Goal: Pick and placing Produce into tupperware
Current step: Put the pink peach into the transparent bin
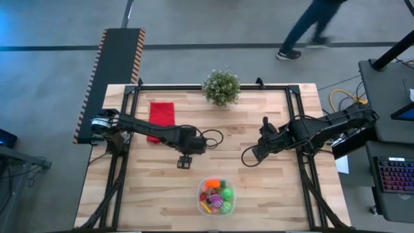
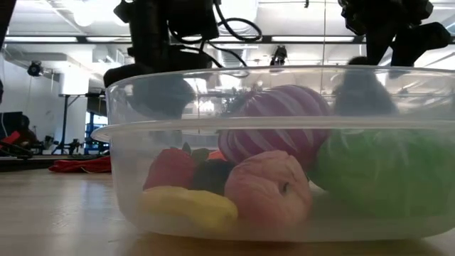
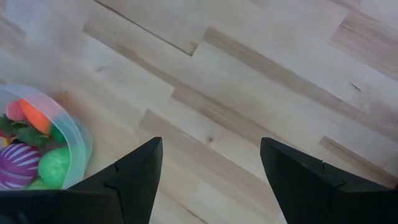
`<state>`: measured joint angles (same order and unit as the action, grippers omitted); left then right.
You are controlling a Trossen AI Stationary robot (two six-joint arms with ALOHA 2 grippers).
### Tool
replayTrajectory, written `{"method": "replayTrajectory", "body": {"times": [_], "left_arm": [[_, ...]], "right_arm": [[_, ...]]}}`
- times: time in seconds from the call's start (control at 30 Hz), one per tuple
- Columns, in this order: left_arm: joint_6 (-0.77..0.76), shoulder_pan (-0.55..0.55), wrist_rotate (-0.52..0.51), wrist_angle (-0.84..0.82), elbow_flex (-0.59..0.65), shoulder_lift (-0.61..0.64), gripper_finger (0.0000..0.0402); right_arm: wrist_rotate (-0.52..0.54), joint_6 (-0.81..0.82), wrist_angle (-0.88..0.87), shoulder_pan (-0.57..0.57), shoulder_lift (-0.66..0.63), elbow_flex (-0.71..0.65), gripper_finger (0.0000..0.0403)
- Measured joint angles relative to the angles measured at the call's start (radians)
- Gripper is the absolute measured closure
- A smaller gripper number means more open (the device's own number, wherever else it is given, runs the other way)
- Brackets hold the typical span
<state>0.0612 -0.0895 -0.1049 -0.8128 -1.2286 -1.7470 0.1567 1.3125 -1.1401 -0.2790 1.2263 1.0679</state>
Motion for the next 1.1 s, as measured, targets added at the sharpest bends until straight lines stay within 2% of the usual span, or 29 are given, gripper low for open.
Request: {"method": "replayTrajectory", "body": {"times": [0.23,0.43,0.77,1.1], "left_arm": [[0.059,0.041,0.028,0.006,0.015,-0.004,0.0146],[0.057,0.084,0.079,0.075,0.080,-0.005,0.0146],[0.057,0.090,0.101,0.160,0.090,-0.014,0.0146],[0.050,0.090,0.103,0.157,0.136,-0.034,0.0146]], "right_arm": [[0.002,0.022,0.000,0.000,0.000,-0.002,0.0140],[0.002,0.024,0.000,0.000,0.000,-0.004,0.0140],[0.002,0.024,0.000,0.000,0.000,-0.004,0.0140],[0.002,0.023,-0.001,0.000,0.000,-0.005,0.0140]]}}
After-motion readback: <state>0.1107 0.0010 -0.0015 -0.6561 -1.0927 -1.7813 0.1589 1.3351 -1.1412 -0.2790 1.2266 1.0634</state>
